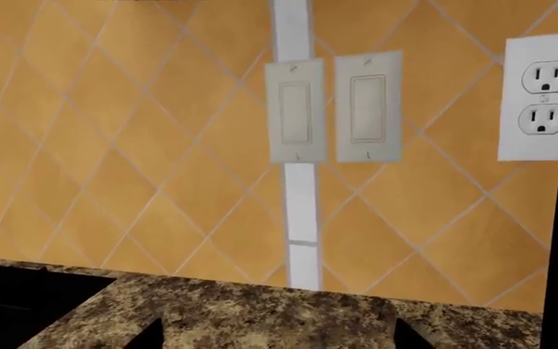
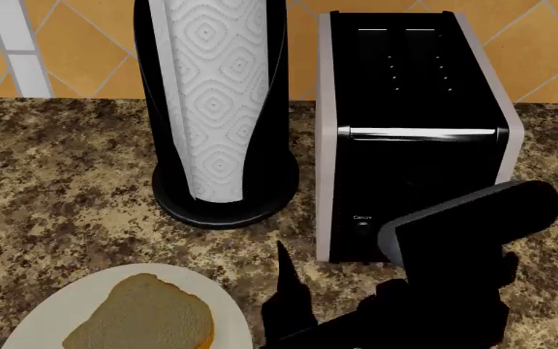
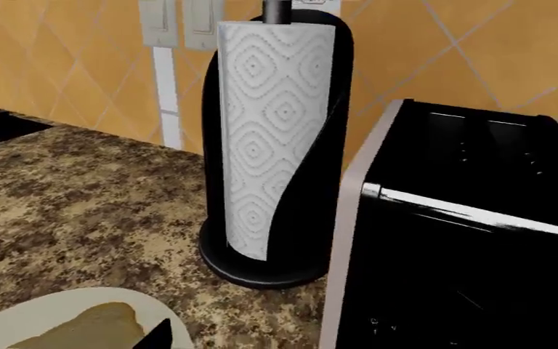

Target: Place the toasted item on a plate.

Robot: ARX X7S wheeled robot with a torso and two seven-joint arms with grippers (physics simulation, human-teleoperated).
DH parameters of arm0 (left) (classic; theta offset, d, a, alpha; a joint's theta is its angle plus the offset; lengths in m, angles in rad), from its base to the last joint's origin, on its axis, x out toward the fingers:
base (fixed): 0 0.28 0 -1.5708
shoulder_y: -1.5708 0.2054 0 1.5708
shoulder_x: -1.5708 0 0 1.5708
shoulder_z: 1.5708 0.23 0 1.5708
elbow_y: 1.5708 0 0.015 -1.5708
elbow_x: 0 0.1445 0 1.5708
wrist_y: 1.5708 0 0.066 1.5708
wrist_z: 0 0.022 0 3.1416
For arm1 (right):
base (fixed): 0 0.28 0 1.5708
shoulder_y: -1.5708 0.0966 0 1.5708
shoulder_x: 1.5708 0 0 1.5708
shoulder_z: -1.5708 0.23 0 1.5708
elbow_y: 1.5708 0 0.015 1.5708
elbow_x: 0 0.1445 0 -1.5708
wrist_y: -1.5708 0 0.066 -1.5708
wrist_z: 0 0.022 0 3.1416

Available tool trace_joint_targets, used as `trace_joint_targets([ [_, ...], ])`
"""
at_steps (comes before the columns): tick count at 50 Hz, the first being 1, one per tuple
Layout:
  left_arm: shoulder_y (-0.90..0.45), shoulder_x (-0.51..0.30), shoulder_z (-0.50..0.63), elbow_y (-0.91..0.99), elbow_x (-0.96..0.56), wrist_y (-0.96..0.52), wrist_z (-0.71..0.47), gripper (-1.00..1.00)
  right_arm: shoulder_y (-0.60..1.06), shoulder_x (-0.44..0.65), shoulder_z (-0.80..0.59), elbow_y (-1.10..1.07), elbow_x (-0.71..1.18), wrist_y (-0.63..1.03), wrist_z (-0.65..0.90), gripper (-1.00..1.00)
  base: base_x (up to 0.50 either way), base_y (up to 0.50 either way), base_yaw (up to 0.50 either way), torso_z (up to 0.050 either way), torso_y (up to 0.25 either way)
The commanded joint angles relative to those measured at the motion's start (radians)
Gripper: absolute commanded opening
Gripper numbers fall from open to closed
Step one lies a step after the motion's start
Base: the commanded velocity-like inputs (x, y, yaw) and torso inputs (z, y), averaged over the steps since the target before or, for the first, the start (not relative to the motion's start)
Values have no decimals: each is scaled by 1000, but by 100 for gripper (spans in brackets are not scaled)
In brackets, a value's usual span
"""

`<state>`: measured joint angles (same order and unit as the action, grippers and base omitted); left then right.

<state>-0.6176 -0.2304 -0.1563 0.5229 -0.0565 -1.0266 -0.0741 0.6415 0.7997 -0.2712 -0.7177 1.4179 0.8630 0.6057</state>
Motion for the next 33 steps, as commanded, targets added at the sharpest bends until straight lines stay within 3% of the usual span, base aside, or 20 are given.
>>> trace_joint_targets([
  [1,9,3,-6,-4,2,4,-10,100,-99,110,115,-15,-11,-89,79,100,0,0,0,0,0],
  [19,66,0,-34,-4,-1,33,-21,100,-218,184,212,3,-114,-142,146,100,0,0,0,0,0],
  [33,185,-18,-96,28,-2,64,-23,100,-442,229,372,-5,-161,-233,149,100,0,0,0,0,0],
])
